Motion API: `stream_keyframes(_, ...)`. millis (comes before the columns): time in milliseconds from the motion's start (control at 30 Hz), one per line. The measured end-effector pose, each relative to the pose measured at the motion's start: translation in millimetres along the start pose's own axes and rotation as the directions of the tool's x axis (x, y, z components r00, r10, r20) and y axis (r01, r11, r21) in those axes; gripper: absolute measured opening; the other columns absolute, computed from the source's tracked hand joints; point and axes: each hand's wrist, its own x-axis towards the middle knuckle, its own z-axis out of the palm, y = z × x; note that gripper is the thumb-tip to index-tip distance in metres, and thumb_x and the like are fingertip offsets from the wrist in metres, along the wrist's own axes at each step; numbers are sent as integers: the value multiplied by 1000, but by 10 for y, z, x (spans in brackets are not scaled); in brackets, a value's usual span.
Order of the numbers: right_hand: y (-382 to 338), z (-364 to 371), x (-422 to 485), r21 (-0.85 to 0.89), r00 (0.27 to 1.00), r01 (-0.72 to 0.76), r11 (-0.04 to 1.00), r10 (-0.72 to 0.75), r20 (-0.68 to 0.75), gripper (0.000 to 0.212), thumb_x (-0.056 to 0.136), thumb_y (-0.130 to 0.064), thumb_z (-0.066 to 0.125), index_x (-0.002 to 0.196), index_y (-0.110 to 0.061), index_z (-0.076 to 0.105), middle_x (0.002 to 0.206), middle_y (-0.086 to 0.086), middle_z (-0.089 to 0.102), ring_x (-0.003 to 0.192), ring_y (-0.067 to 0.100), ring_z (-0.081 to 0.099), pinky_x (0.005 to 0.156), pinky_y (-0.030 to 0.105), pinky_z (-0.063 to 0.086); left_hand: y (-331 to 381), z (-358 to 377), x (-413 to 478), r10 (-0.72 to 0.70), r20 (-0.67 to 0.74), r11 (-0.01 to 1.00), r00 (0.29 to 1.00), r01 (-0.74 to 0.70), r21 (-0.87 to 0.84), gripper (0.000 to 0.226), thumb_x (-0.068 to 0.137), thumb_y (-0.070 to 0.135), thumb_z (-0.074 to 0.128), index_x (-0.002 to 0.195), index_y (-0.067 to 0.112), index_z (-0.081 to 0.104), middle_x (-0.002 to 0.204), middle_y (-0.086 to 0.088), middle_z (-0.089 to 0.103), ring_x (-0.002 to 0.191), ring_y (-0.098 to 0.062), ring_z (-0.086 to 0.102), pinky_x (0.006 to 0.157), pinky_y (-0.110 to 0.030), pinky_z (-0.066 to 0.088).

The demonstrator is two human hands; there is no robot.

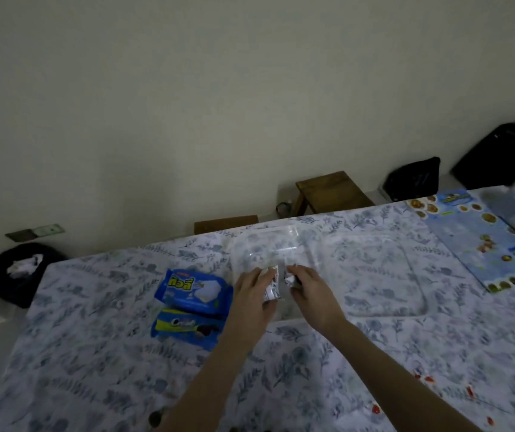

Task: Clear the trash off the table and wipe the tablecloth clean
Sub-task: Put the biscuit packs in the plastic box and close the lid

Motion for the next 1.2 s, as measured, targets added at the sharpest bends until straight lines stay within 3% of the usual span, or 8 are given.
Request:
stream_keyframes(133,122,25,151,-39,1000,-20,999,19,-18,43,92,-7,50,135,-11,46,140,10,43,125,25,47,103,38,43,5,134,130,-64,48,984,997,55,171,57,93,16,55,145,24,34,149,-1,34,140,-22,27,119,-36,21)
stream_keyframes(300,219,114,163,-115,988,-25,993,42,148,43,88,-5,53,131,-9,48,131,13,50,115,30,52,95,35,44,-86,201,240,-174,134,935,976,121,334,63,93,16,55,147,25,26,154,-7,25,144,-32,15,121,-40,16)
stream_keyframes(433,201,119,140,-116,991,-23,993,38,125,49,87,-2,54,135,-9,44,131,14,51,116,31,51,95,34,42,-7,218,268,-194,207,944,959,126,304,69,95,13,50,152,27,12,161,-9,6,149,-29,-1,121,-42,17)
stream_keyframes(567,58,49,89,-71,993,-26,997,34,117,46,90,-7,53,135,-8,46,133,15,51,119,29,50,100,34,40,80,37,208,-106,119,983,987,86,162,49,96,8,46,143,19,37,155,-8,27,145,-25,20,115,-38,31)
stream_keyframes(700,-219,64,33,-55,999,21,998,-19,41,35,92,-12,53,127,-10,53,127,12,56,114,26,53,98,35,44,-18,-298,-7,72,-38,995,997,-69,76,24,94,14,50,116,14,58,119,-4,57,109,-21,54,88,-39,49)
stream_keyframes(833,-665,252,11,-95,985,167,981,-170,-17,30,90,-7,54,120,-11,58,120,9,59,109,24,56,92,31,45,-449,-560,-381,-18,-168,999,986,25,39,19,94,14,54,110,11,62,113,-5,61,104,-21,57,86,-33,49)
stream_keyframes(1000,-1206,746,165,-177,931,351,920,-321,174,39,89,-8,50,129,-9,51,135,13,47,122,28,46,103,38,42,-1338,-647,-777,-61,4,963,998,58,264,35,85,10,64,119,8,62,132,-12,58,118,-30,59,91,-41,54)
stream_keyframes(1200,-1252,1320,388,-437,905,275,856,-77,419,57,94,-13,49,144,-30,29,154,17,12,142,37,15,115,49,25,-1774,-736,-940,23,179,855,984,-112,506,88,41,34,92,122,22,60,116,2,68,104,-17,68,82,-38,58)
